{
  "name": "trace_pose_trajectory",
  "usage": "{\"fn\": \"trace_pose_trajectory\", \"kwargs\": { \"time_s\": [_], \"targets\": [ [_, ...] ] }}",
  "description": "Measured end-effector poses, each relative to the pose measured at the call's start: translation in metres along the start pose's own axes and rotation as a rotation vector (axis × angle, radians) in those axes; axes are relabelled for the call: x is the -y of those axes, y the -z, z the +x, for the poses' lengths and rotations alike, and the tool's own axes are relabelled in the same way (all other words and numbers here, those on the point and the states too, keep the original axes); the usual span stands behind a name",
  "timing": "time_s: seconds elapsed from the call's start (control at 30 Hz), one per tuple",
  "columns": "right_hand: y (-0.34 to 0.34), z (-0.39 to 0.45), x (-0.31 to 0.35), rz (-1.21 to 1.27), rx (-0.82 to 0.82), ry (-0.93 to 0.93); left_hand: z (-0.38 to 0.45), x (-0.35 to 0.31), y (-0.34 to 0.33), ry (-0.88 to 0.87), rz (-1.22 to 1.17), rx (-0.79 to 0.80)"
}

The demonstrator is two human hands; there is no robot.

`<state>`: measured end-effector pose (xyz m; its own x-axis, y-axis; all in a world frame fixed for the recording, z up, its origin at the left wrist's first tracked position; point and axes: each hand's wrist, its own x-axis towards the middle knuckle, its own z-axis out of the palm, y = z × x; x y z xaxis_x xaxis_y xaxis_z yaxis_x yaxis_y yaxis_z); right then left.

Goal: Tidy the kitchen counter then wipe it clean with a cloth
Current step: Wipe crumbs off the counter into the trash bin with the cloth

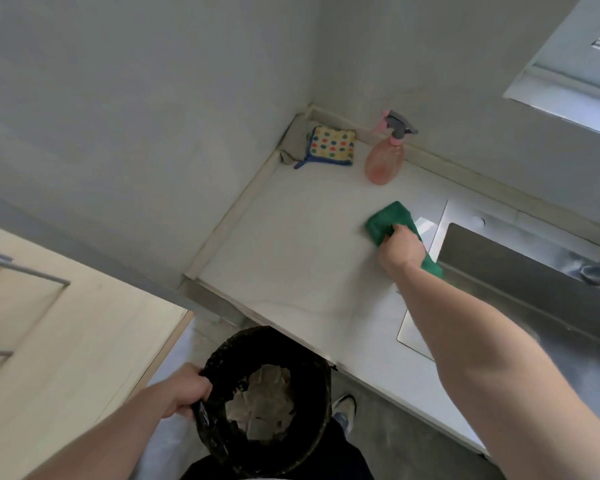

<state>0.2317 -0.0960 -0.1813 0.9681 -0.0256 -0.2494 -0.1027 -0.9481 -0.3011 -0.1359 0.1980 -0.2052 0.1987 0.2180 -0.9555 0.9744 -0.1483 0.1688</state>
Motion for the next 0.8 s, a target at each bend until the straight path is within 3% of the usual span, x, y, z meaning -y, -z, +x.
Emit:
{"fn": "trace_pose_trajectory", "kwargs": {
  "time_s": [0.4,0.8],
  "targets": [
    [-0.011,-0.006,0.075,-0.190,0.067,0.285,0.001,0.009,0.003,0.001,-0.079,-0.020],
    [-0.060,-0.175,0.067,-0.264,0.171,0.632,-0.020,0.003,0.010,-0.044,-0.051,-0.004]
  ]
}}
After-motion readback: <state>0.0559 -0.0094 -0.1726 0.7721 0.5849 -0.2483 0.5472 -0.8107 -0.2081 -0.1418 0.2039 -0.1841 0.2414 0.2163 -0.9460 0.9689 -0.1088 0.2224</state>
